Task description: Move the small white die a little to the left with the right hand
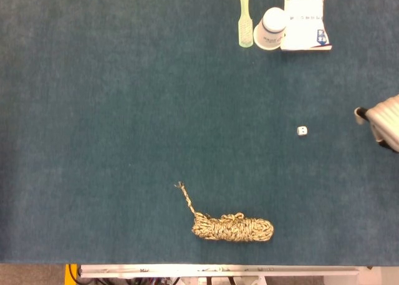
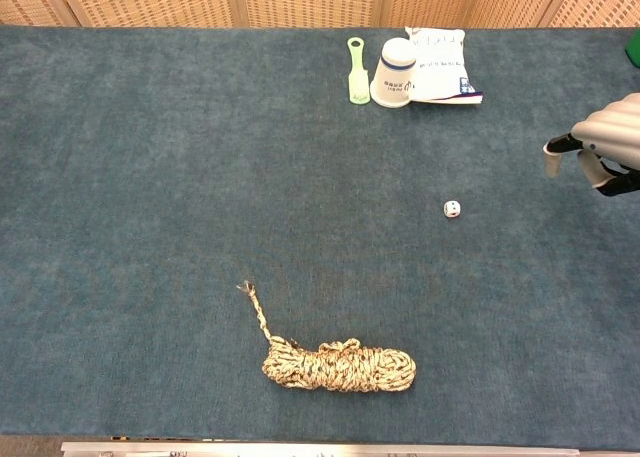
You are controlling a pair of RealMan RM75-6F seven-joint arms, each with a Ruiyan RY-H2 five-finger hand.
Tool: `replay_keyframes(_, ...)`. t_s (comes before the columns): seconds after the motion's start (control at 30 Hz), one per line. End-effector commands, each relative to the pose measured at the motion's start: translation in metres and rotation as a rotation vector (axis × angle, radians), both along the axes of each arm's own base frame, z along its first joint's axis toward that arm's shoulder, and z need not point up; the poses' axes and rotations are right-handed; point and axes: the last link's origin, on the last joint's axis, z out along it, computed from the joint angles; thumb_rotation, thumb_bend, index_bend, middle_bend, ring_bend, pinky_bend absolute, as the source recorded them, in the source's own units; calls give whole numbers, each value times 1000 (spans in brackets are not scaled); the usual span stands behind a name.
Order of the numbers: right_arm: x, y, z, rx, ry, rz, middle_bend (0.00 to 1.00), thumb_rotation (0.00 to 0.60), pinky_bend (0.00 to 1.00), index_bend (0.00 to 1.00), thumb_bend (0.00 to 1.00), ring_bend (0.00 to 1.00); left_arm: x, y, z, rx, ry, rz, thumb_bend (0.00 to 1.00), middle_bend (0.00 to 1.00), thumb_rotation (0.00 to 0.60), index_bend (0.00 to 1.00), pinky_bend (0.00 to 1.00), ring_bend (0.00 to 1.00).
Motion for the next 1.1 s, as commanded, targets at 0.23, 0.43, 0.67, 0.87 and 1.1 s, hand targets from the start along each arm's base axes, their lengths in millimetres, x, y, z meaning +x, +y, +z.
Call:
replay_keyframes(0.23, 9, -8, -21, 64, 30, 8, 944, 600, 999, 395, 1000, 948, -6, 2, 7, 30, 2, 15, 258, 310, 600, 332, 370, 263)
replay_keyframes(0.43, 15, -9, -33, 99, 45, 18, 950, 600, 1000, 394, 1000, 952, -11, 5, 10, 47, 3, 28, 261, 310, 600, 337, 377, 263)
replay_keyframes(0.67, 21, -10, -41, 122, 56, 33, 951, 600, 1000, 395, 1000, 952, -15, 7, 15, 62, 6, 43, 263, 315, 600, 353, 384, 264)
replay_keyframes(0.87, 23, -12, -47, 130, 71, 29, 951, 600, 1000, 395, 1000, 952, -24, 9, 20, 75, 3, 55, 266, 320, 600, 355, 393, 271)
replay_keyframes(1.1, 23, -14, -47, 124, 80, 29, 951, 600, 1000, 395, 1000, 952, -27, 12, 21, 36, 21, 21, 267, 326, 600, 362, 406, 271)
